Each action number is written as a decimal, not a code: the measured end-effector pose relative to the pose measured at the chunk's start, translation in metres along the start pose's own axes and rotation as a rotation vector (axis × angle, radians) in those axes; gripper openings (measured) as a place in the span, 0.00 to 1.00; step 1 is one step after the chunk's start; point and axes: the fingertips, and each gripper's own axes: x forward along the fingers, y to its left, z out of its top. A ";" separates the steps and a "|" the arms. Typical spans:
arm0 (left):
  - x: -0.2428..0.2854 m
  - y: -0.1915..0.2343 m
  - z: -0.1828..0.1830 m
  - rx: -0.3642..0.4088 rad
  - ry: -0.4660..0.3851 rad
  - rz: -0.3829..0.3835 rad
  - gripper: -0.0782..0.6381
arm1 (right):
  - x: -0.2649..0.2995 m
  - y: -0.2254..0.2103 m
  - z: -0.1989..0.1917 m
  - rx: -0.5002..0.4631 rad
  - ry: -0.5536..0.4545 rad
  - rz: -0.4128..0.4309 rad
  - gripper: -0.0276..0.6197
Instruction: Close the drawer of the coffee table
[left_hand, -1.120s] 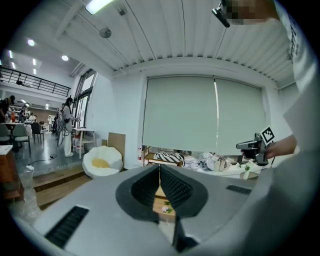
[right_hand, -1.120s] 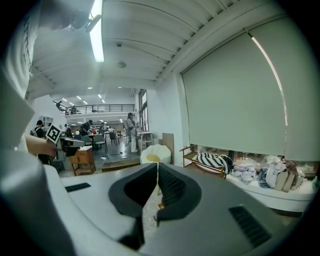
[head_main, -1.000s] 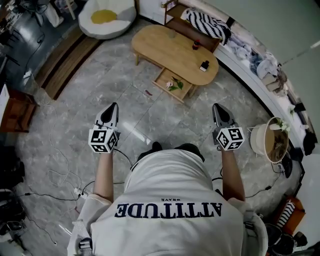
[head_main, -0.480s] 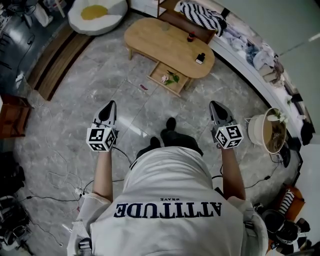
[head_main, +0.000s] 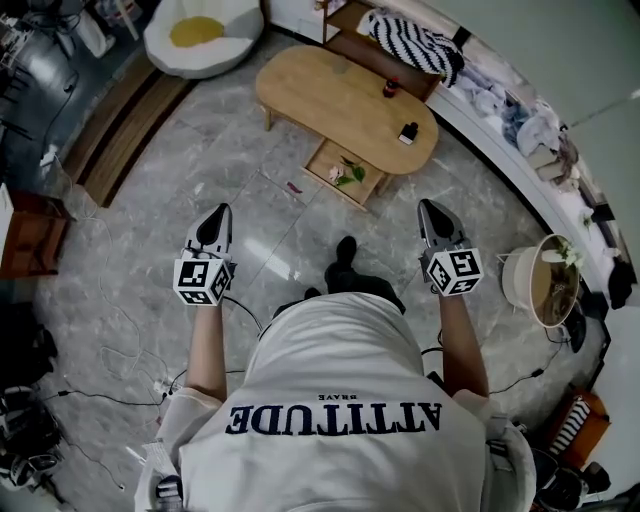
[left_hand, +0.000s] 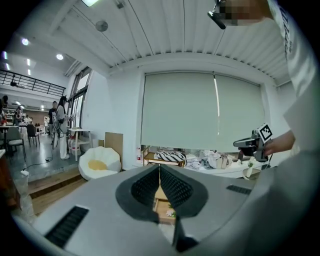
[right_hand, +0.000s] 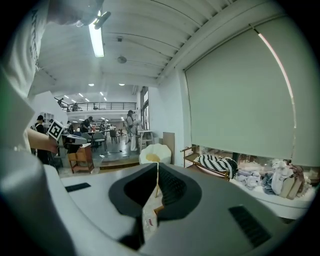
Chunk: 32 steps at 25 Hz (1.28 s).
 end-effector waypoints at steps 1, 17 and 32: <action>0.009 0.001 0.003 0.004 0.000 0.003 0.14 | 0.008 -0.007 0.003 0.001 -0.004 0.002 0.08; 0.145 -0.004 0.036 0.015 0.043 0.011 0.14 | 0.102 -0.115 0.009 0.049 0.030 0.008 0.08; 0.248 -0.027 0.032 0.041 0.099 -0.053 0.14 | 0.142 -0.184 -0.014 0.073 0.079 -0.034 0.08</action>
